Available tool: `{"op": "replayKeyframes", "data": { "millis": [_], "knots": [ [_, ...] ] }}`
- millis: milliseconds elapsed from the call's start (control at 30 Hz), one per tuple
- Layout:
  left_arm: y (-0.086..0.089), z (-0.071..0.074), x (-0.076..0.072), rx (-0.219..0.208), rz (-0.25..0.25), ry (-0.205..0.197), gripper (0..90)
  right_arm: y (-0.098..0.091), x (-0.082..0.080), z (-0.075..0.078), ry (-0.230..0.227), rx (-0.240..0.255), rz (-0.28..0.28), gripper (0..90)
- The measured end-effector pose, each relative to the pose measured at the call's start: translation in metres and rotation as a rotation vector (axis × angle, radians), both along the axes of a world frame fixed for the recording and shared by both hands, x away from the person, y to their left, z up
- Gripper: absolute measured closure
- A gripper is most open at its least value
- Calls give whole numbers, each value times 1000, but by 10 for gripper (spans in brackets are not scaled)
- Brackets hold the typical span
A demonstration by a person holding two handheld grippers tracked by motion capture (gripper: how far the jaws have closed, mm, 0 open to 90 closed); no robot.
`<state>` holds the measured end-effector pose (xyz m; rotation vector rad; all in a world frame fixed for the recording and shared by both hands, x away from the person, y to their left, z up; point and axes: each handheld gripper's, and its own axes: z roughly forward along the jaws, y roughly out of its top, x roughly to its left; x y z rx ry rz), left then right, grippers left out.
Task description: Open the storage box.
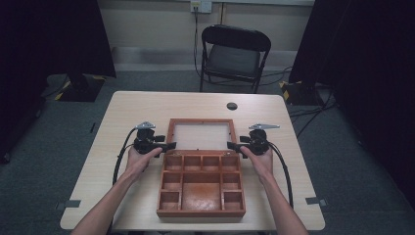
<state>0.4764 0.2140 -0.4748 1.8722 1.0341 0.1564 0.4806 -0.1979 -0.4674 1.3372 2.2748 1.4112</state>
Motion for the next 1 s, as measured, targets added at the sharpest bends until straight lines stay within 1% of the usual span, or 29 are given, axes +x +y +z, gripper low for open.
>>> {"op": "replayKeyframes", "data": {
  "millis": [67, 100, 133, 167, 200, 233, 267, 300, 333, 400, 433, 467, 567, 600, 633, 667, 733, 767, 800, 867, 900, 933, 1000],
  "knots": [
    [2, 2, -2, 4, 2, -3, 257, -2, -2, 3, -3, -1, -5, 206],
    [6, 5, -5, 4, 13, -13, 254, -7, -7, 9, -18, -5, -7, 206],
    [9, 7, -8, -3, 25, -18, 254, -9, -8, 11, -30, -5, -10, 205],
    [11, 8, -9, 3, 29, -23, 254, -13, -11, 13, -39, 1, -17, 202],
    [11, 8, -9, 3, 29, -23, 254, -13, -11, 13, -39, 1, -17, 202],
    [16, 11, -13, 17, 45, -43, 254, -18, -16, 16, -39, 6, -23, 191],
    [16, 11, -13, 17, 45, -43, 254, -18, -16, 16, -39, 6, -23, 191],
    [19, 13, -17, 23, 49, -53, 254, -20, -17, 17, -42, 5, -28, 186],
    [23, 16, -21, 37, 46, -62, 254, -26, -23, 21, -45, 3, -49, 181],
    [25, 17, -23, 43, 47, -62, 254, -31, -26, 23, -55, -13, -64, 173],
    [30, 18, -28, 49, 32, -60, 253, -33, -28, 23, -52, -19, -64, 172],
    [32, 18, -31, 45, 30, -62, 250, -35, -31, 23, -48, -22, -66, 170],
    [39, 19, -39, 80, 32, -62, 249, -39, -39, 22, -42, -40, -63, 157],
    [41, 19, -41, 77, 33, -65, 249, -40, -42, 21, -41, -41, -62, 154],
    [43, 19, -43, 84, 29, -62, 248, -41, -45, 20, -36, -44, -60, 151],
    [46, 19, -45, 97, 31, -63, 246, -42, -48, 20, -33, -51, -61, 151],
    [52, 19, -50, 94, 41, -64, 241, -44, -54, 20, -33, -69, -63, 150],
    [55, 19, -52, 105, 40, -58, 240, -44, -56, 21, -27, -77, -61, 148],
    [59, 19, -54, 113, 43, -55, 240, -46, -59, 21, -24, -95, -62, 149],
    [67, 18, -58, 120, 54, -52, 240, -46, -64, 24, -28, -159, -72, 148],
    [67, 18, -58, 120, 54, -52, 240, -47, -68, 25, -35, -174, -80, 148],
    [76, 16, -62, 132, 72, -43, 240, -49, -72, 25, -37, -183, -87, 148],
    [84, 13, -67, 149, 82, -31, 240, -53, -77, 25, -30, -183, -90, 148]
  ]
}}
